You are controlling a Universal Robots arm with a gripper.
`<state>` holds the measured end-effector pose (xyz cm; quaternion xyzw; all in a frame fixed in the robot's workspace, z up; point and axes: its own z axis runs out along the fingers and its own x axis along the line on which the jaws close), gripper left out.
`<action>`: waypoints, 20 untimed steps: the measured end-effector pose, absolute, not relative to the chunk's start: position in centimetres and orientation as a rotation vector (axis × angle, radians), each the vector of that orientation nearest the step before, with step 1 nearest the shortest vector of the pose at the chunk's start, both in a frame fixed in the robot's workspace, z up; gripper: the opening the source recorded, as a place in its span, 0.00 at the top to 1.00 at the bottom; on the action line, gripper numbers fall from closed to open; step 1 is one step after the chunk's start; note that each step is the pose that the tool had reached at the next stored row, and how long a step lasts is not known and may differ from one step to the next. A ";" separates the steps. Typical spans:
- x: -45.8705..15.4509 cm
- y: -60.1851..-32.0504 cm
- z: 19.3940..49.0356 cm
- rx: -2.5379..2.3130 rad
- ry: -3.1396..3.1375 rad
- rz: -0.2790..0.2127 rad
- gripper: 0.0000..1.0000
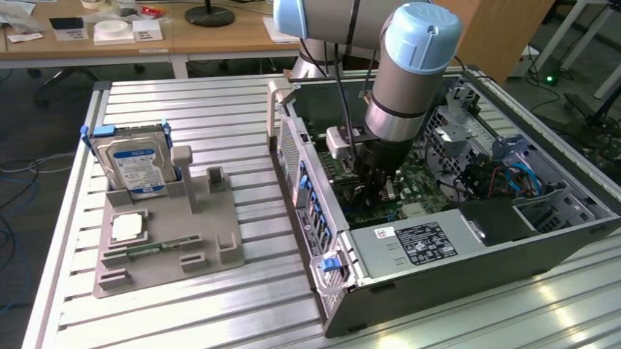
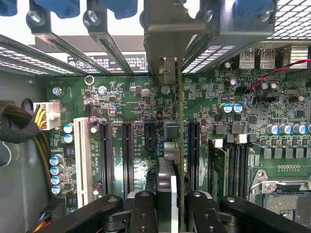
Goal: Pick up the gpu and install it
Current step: 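Insert the gpu into the slot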
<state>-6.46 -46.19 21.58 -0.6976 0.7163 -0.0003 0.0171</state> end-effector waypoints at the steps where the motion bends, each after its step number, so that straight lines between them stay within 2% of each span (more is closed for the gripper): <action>1: -6.5 -46.2 21.6 -2.168 2.226 -0.001 0.72; 20: -6.5 -46.2 20.9 -2.168 2.225 0.000 0.72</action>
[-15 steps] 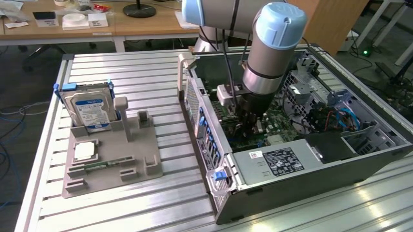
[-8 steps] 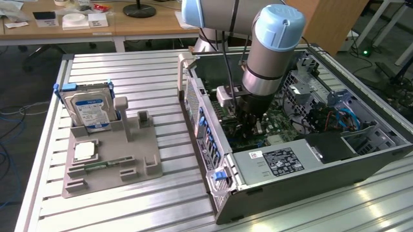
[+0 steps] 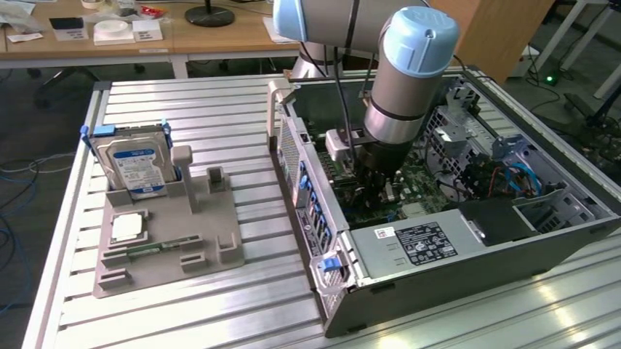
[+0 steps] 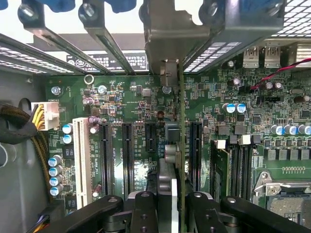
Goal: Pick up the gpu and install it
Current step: 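Insert the gpu into the slot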
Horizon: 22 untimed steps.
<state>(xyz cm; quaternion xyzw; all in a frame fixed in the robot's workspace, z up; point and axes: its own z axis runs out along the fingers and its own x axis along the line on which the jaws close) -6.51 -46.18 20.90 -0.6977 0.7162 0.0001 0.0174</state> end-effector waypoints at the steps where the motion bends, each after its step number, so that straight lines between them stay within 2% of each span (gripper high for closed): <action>1: -6.5 -46.2 20.8 -2.165 2.224 0.002 0.71; 2: -6.5 -46.2 20.8 -2.166 2.225 0.001 0.71; 3: -6.5 -46.2 21.0 -2.168 2.226 -0.001 0.65; 19: -6.5 -46.2 27.6 -2.168 2.226 -0.001 0.65; 22: -6.5 -46.2 27.9 -2.168 2.225 0.000 0.65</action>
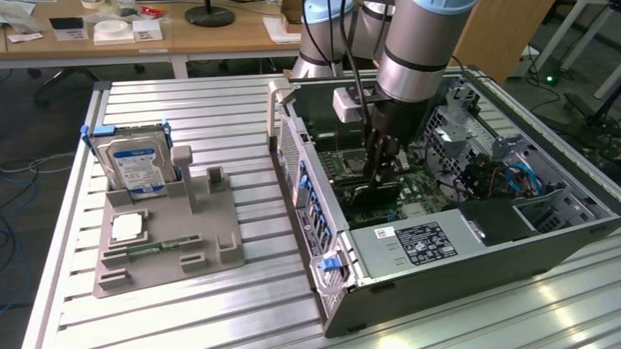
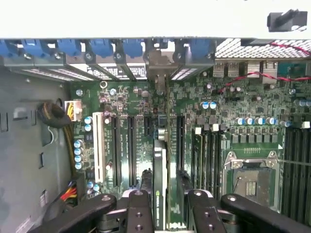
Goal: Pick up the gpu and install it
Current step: 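Insert the gpu into the slot, then press down on the gpu until it lock into place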
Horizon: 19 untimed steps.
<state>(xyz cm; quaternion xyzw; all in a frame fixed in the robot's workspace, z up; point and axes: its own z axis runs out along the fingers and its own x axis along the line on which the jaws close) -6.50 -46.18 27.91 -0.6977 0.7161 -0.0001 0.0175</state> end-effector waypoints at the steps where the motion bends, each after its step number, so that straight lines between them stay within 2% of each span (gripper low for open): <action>1: -6.5 -46.2 27.9 -2.168 2.225 0.000 0.65; 2: -6.5 -46.2 27.9 -2.168 2.225 0.000 0.67; 3: -6.5 -46.2 27.9 -2.168 2.225 0.000 0.73; 4: -6.5 -46.2 27.9 -2.168 2.225 0.000 0.73; 7: -6.5 -46.2 27.9 -2.168 2.225 0.000 0.89; 19: -6.5 -46.2 28.0 -2.168 2.225 0.000 0.89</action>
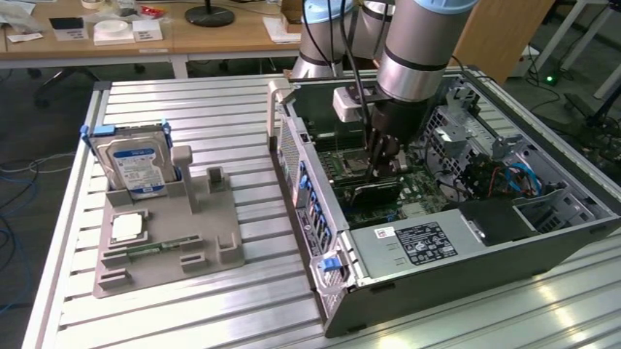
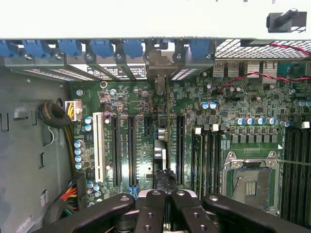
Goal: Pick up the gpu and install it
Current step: 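Press down on the gpu until it lock into place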
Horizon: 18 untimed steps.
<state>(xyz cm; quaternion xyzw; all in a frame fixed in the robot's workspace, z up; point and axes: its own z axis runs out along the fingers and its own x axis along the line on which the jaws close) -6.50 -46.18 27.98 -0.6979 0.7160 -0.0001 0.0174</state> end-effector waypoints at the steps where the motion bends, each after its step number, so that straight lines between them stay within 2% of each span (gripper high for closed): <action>1: -6.5 -46.2 28.0 -2.168 2.225 0.000 0.89; 18: -9.1 -46.2 27.9 -2.178 2.215 0.000 0.89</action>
